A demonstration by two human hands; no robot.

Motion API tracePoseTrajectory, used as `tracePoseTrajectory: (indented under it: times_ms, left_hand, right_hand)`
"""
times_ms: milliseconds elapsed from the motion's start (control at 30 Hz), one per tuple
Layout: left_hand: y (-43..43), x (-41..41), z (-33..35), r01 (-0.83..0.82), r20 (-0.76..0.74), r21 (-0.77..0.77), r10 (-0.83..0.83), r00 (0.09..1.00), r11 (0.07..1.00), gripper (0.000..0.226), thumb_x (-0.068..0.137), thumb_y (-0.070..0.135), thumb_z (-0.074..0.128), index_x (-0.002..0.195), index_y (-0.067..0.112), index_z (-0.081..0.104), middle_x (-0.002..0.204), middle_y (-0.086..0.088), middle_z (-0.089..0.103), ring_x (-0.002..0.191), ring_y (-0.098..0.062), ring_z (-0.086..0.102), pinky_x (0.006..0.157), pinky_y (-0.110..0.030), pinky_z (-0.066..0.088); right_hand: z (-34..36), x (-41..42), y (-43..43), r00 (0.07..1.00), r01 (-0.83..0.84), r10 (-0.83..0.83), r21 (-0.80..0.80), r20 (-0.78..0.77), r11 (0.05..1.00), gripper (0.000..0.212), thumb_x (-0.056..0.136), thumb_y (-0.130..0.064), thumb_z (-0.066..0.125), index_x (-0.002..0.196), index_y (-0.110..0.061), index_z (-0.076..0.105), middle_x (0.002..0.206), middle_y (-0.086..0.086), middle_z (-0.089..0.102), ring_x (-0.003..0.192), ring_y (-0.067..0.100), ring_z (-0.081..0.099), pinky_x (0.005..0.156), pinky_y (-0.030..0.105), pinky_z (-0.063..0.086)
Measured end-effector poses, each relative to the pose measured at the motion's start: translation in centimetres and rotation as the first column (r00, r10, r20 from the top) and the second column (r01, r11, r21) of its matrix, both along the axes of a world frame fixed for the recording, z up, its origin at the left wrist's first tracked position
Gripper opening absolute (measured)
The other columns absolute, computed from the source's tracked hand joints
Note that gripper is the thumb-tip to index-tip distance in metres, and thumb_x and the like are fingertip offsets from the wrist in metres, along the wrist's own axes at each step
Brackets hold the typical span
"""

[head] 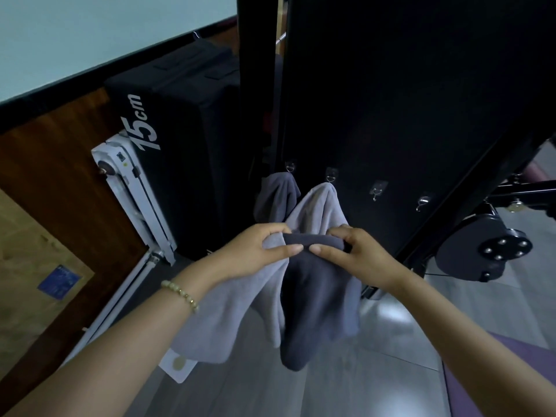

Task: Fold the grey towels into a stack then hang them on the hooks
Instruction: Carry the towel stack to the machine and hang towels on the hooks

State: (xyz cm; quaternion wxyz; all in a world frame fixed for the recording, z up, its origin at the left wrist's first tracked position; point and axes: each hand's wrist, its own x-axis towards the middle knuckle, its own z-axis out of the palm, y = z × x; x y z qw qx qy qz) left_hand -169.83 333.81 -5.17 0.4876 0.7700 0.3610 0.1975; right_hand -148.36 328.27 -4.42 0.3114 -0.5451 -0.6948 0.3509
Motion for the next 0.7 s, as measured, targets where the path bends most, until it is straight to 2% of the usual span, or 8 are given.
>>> tracePoseTrajectory:
  times_ms: [33, 100, 200, 267, 433, 533, 600, 700]
  left_hand:
    - [0.2, 0.3, 0.1, 0.001, 0.005, 0.000, -0.001, 1.000, 1.000, 0.019, 0.087, 0.042, 0.061, 0.084, 0.023, 0.061, 0.083, 0.010, 0.063, 0.085, -0.001, 0.060, 0.086, -0.024, 0.047]
    - [0.8, 1.0, 0.2, 0.007, 0.015, -0.025, -0.006, 1.000, 1.000, 0.022, 0.090, 0.038, 0.060, 0.084, 0.017, 0.059, 0.082, 0.001, 0.063, 0.083, -0.007, 0.061, 0.084, -0.026, 0.049]
    - [1.7, 2.8, -0.2, 0.046, 0.018, -0.047, -0.045, 0.999, 0.998, 0.020, 0.090, 0.037, 0.060, 0.078, 0.022, 0.056, 0.076, 0.008, 0.060, 0.078, 0.000, 0.059, 0.080, -0.022, 0.047]
    - [2.5, 4.7, -0.7, 0.049, 0.009, -0.049, -0.048, 0.999, 0.998, 0.019, 0.090, 0.037, 0.060, 0.078, 0.024, 0.056, 0.075, 0.011, 0.059, 0.077, 0.002, 0.058, 0.080, -0.021, 0.046]
    - [5.9, 10.4, -2.0, -0.018, 0.020, -0.023, 0.018, 1.000, 1.000, 0.011, 0.091, 0.032, 0.060, 0.097, 0.025, 0.054, 0.097, 0.002, 0.062, 0.085, 0.005, 0.059, 0.078, -0.014, 0.044]
    - [8.1, 14.7, -3.3, -0.031, 0.067, -0.014, 0.032, 0.997, 0.999, 0.011, 0.094, 0.020, 0.057, 0.102, 0.018, 0.051, 0.100, 0.002, 0.057, 0.084, 0.014, 0.055, 0.073, -0.004, 0.043]
    - [10.0, 17.6, -4.4, -0.055, 0.110, 0.027, 0.052, 0.993, 0.998, 0.007, 0.093, 0.017, 0.058, 0.098, 0.017, 0.054, 0.102, 0.005, 0.053, 0.094, 0.006, 0.054, 0.079, -0.009, 0.042]
    - [13.1, 21.0, -6.5, -0.068, 0.077, 0.047, 0.065, 0.995, 0.997, 0.003, 0.090, 0.032, 0.059, 0.091, 0.034, 0.060, 0.105, 0.010, 0.060, 0.109, -0.004, 0.053, 0.097, -0.022, 0.040]
  right_hand:
    - [0.0, 0.4, -0.1, 0.998, 0.002, -0.005, -0.035, -0.064, 0.999, 0.042, 0.083, -0.039, 0.063, 0.074, 0.002, 0.057, 0.067, 0.013, 0.051, 0.063, 0.016, 0.050, 0.058, 0.030, 0.043]
    - [0.0, 1.4, -0.3, 0.991, 0.010, -0.022, -0.092, -0.130, 0.996, 0.040, 0.084, -0.033, 0.064, 0.080, 0.005, 0.055, 0.070, 0.012, 0.052, 0.065, 0.014, 0.052, 0.058, 0.026, 0.044]
    - [-0.3, 3.7, -0.6, 0.976, 0.017, -0.048, -0.145, -0.213, 0.989, 0.022, 0.085, -0.021, 0.066, 0.087, -0.002, 0.055, 0.074, -0.002, 0.060, 0.069, 0.007, 0.059, 0.062, 0.020, 0.048]
    - [-0.6, 5.7, -0.8, 0.951, 0.024, -0.075, -0.170, -0.299, 0.985, 0.017, 0.088, -0.013, 0.063, 0.097, -0.005, 0.051, 0.078, -0.003, 0.063, 0.074, 0.009, 0.063, 0.064, 0.020, 0.050]
    - [-2.3, 11.8, 1.1, 0.899, 0.042, -0.137, -0.230, -0.415, 0.972, 0.012, 0.089, -0.019, 0.060, 0.097, -0.018, 0.052, 0.085, 0.010, 0.061, 0.080, 0.019, 0.058, 0.067, 0.026, 0.048]
    - [-3.5, 15.9, 3.6, 0.838, 0.041, -0.188, -0.285, -0.512, 0.958, 0.015, 0.088, -0.016, 0.059, 0.102, -0.017, 0.052, 0.092, 0.016, 0.065, 0.083, 0.023, 0.061, 0.066, 0.026, 0.052]
    - [-4.3, 18.6, 5.4, 0.811, 0.068, -0.230, -0.303, -0.538, 0.950, 0.017, 0.090, -0.010, 0.056, 0.106, -0.012, 0.050, 0.091, 0.016, 0.067, 0.080, 0.021, 0.064, 0.063, 0.023, 0.052]
    - [-5.8, 22.1, 8.3, 0.863, 0.101, -0.220, -0.272, -0.455, 0.957, 0.011, 0.091, -0.013, 0.056, 0.099, -0.011, 0.063, 0.094, 0.005, 0.069, 0.088, 0.015, 0.064, 0.071, 0.019, 0.051]
